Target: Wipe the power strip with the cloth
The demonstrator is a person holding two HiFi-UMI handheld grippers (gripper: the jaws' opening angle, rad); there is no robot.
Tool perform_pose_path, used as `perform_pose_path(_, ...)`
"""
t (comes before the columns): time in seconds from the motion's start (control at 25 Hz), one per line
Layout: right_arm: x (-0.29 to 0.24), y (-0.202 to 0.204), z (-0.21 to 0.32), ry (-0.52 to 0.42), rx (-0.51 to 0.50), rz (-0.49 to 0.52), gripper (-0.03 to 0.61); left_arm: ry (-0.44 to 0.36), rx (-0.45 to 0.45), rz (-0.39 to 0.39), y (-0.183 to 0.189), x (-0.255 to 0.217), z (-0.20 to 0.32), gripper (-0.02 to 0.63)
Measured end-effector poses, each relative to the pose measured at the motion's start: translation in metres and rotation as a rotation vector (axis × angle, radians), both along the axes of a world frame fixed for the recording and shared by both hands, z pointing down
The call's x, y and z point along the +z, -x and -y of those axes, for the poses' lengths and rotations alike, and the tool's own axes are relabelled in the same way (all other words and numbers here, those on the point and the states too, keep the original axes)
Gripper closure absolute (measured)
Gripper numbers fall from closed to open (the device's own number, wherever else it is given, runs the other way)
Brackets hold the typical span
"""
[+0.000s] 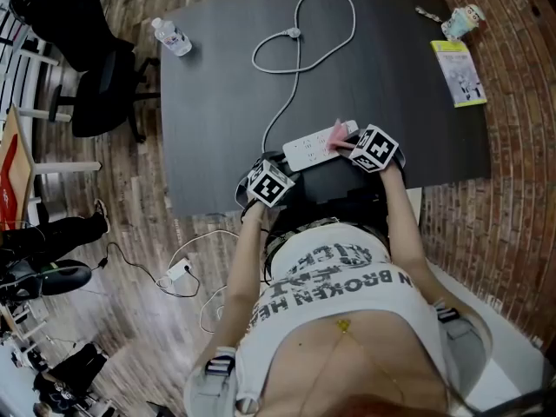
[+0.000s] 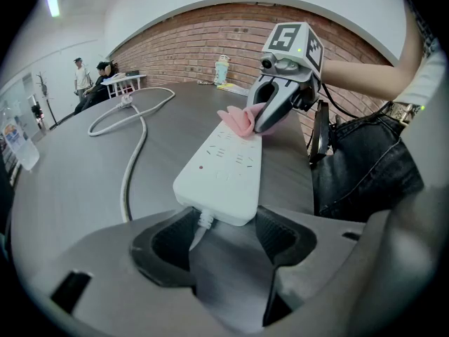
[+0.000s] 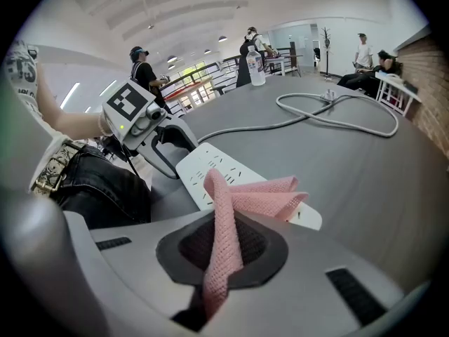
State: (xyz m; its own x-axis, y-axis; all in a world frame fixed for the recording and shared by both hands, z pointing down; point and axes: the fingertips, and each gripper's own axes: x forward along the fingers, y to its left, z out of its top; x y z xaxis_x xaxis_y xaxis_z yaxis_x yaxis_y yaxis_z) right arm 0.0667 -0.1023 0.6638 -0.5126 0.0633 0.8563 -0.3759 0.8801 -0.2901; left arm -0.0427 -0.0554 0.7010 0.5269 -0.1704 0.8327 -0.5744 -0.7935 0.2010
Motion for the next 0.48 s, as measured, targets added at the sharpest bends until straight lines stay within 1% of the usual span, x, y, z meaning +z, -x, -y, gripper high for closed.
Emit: perform_pose_path(0.48, 0.001, -0.027, 0.009, -0.009, 0.065, -0.018, 0.562, 0.0, 0.003, -0.006, -0.003, 0.0, 0.0, 0.353)
